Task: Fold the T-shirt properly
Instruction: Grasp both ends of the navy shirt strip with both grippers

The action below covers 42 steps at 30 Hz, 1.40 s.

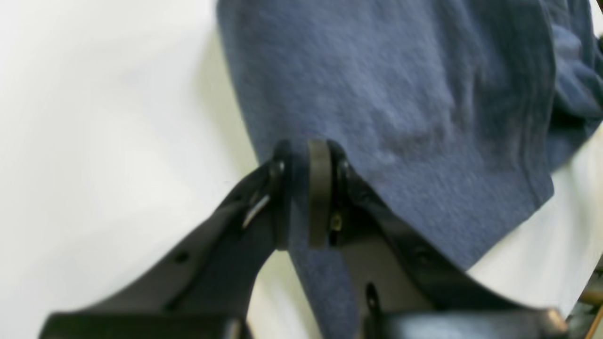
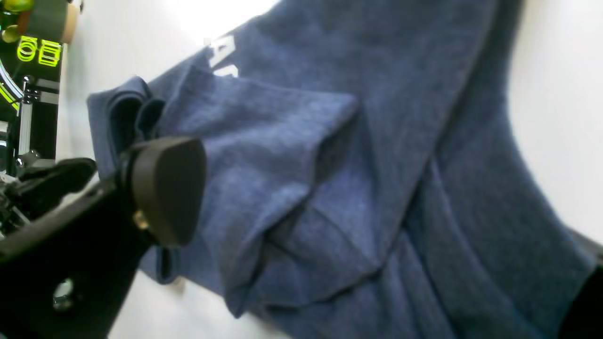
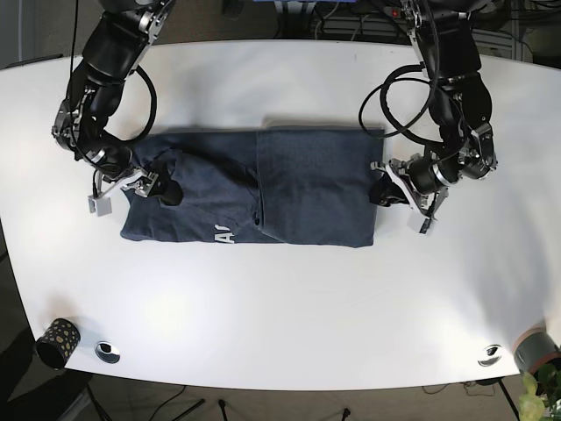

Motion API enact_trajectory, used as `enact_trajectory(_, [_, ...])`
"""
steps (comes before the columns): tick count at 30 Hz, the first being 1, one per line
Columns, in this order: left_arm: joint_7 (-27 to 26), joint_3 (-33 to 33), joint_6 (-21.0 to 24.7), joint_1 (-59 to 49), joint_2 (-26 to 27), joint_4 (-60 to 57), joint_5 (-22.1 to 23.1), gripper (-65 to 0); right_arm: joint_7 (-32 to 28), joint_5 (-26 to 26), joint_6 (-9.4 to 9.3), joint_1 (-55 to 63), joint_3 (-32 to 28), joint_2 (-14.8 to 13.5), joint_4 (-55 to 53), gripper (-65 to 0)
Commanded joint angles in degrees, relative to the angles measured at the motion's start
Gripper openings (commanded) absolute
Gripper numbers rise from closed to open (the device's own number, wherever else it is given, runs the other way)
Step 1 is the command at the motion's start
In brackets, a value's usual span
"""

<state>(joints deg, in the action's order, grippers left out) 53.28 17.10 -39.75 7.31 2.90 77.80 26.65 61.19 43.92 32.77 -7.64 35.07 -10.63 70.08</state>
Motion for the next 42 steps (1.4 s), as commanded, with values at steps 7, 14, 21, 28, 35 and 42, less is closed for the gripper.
enact_trajectory(7, [-0.7,-3.8,-0.3,-1.0,0.2,4.4,1.6,-60.7,-1.7,0.3,-0.29,-2.3,-0.1,-1.1,0.7,-37.6])
enact_trajectory(14, [-0.7,-6.0,-0.3,-2.5,-1.2,8.6,1.4,-60.7,-1.8,0.3,-0.20,-2.3,-0.2,-1.3,1.0,-63.9])
enact_trajectory(21, [-2.0,-6.9,-0.3,0.4,-1.5,-1.0,1.3,-60.7,-1.8,0.4,0.24,-2.1,-0.4,-1.5,2.9,-65.0])
enact_trajectory(28, [-6.8,-6.9,-0.3,1.2,-1.2,-10.1,1.3,-60.7,-1.8,0.4,-0.12,0.4,-6.8,-1.5,13.6,-65.0])
enact_trajectory(35, [-6.8,-6.9,-0.3,1.0,-1.1,-11.3,1.2,-60.7,-1.8,0.4,0.32,3.3,-10.6,0.3,25.2,-65.0])
enact_trajectory(42, [-6.8,-11.6,-0.3,1.2,-1.4,-11.3,1.2,-60.7,-1.8,0.4,1.64,5.1,-17.2,0.9,33.7,-65.0])
